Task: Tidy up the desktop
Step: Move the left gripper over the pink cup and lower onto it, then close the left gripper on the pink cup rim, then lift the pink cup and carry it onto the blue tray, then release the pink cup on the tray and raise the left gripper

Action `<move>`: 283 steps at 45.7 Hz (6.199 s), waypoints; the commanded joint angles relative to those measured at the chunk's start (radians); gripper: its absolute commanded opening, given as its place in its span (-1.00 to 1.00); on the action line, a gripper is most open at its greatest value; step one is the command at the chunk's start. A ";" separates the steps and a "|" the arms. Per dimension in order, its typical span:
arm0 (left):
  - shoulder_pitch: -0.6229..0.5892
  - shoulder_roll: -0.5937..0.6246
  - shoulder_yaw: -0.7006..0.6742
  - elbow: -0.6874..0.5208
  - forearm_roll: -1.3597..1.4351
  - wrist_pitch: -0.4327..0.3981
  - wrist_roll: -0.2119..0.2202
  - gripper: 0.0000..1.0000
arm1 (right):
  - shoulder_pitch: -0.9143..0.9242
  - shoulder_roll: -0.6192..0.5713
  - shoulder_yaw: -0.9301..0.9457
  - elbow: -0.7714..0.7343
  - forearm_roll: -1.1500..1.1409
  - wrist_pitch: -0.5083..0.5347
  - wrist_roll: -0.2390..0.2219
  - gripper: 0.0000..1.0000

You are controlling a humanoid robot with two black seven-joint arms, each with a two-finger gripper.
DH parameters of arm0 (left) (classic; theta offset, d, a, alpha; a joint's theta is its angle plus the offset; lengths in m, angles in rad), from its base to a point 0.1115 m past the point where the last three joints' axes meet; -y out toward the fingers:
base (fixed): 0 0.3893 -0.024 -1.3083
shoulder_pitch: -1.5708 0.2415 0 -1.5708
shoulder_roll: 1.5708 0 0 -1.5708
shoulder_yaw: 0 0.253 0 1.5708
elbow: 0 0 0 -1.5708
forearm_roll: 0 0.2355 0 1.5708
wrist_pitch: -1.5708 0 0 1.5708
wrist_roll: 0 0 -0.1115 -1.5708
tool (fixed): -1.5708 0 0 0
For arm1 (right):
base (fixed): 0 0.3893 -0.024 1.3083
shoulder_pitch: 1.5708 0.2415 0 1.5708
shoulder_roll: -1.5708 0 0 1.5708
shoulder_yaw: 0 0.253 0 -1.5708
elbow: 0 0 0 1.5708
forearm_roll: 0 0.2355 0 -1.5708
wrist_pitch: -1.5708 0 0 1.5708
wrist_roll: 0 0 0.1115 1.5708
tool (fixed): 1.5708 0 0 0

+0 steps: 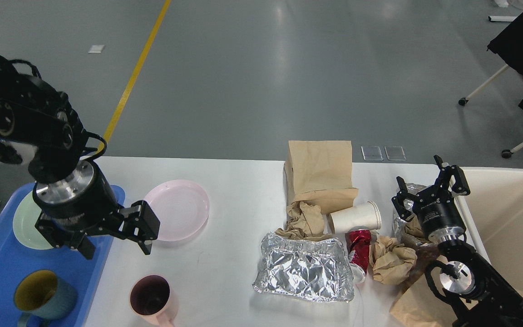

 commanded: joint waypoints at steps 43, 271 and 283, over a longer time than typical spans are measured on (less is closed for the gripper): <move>0.646 -0.022 -0.104 0.242 0.065 0.485 -0.003 0.41 | 0.000 0.000 0.000 0.000 0.000 0.000 0.000 1.00; 0.954 0.762 -0.501 1.238 0.698 -0.400 -0.170 0.92 | 0.000 0.000 0.000 0.001 0.000 0.000 0.000 1.00; 0.471 0.676 -0.061 0.862 0.513 -0.360 -0.166 0.92 | 0.000 0.000 0.000 0.000 0.000 0.000 0.000 1.00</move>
